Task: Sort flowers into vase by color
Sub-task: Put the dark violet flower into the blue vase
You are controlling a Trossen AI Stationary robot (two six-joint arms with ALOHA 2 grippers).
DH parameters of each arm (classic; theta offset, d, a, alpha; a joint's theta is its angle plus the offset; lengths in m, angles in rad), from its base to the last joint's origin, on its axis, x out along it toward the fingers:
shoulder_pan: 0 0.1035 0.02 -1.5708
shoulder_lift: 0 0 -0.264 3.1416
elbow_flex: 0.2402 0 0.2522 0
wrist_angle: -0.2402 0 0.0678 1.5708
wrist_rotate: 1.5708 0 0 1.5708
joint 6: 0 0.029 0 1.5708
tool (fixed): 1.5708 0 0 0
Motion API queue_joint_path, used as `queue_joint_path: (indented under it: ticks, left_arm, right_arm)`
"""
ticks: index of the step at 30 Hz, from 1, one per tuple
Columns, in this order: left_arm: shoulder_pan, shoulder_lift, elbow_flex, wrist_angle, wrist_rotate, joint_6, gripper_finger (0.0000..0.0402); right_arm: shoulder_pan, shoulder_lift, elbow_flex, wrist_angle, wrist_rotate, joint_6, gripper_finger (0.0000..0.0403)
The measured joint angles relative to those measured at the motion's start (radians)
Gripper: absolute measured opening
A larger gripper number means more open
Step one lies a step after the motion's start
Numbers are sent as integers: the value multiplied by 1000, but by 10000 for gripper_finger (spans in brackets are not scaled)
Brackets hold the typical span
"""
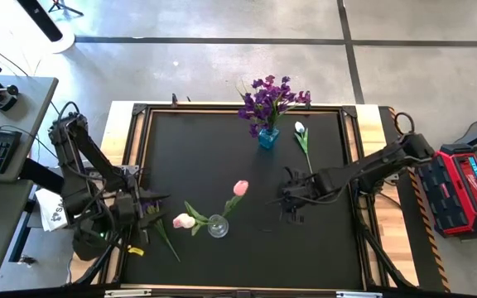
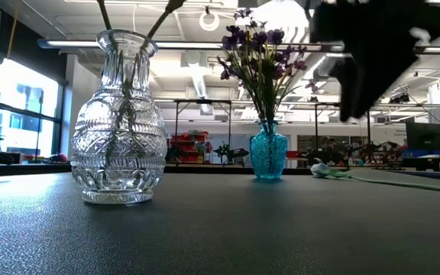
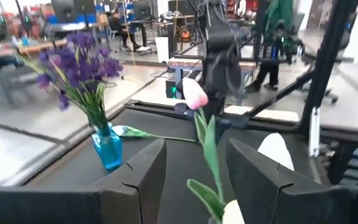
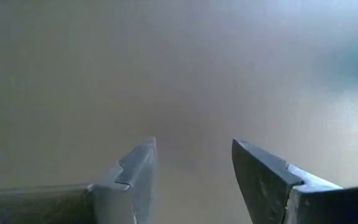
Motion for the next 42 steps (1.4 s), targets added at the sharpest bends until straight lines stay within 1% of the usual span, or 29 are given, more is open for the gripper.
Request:
queue_joint_path:
  ticks: [2,5,9,11,15,17,18,20,22,24,27,29,32,38,40,42]
  left_arm:
    - [0,-12,0,1,12,-57,156]
    - [1,-38,28,11,90,-118,156]
    - [2,-62,97,28,167,-123,156]
    - [2,-66,142,26,213,-97,155]
    - [13,-69,239,27,380,-32,147]
    - [33,-71,272,11,419,-61,140]
    - [44,-76,281,-12,421,-110,137]
    - [66,-83,293,-87,424,-257,128]
    - [92,-87,294,-211,466,-429,118]
    - [116,-78,293,-362,547,-638,108]
    - [139,-47,292,-581,706,-926,93]
    - [148,-15,292,-708,800,-1061,85]
    - [155,41,272,-839,892,-1222,77]
    - [154,139,162,-828,1036,-1425,72]
    - [154,176,115,-798,1081,-1488,75]
    - [154,208,70,-736,1126,-1512,83]
  right_arm:
    - [-20,-2,-61,41,-4,-4,181]
    - [-61,-2,-155,140,4,9,181]
    - [-86,-2,-244,321,12,-1,181]
    - [-91,-2,-272,408,18,-34,181]
    - [-91,-2,-286,528,31,-116,181]
    - [-91,-2,-287,573,35,-153,181]
    - [-91,-2,-287,598,35,-173,181]
    - [-91,-2,-287,631,36,-215,181]
    - [-91,-2,-287,653,36,-246,181]
    - [-91,-2,-287,663,37,-268,181]
    - [-91,-2,-287,670,37,-292,181]
    - [-90,-2,-287,668,37,-292,181]
    - [-90,-2,-287,669,37,-301,181]
    - [-90,-2,-287,714,36,-352,181]
    - [-90,-2,-287,720,27,-352,181]
    - [-90,-2,-287,719,25,-352,181]
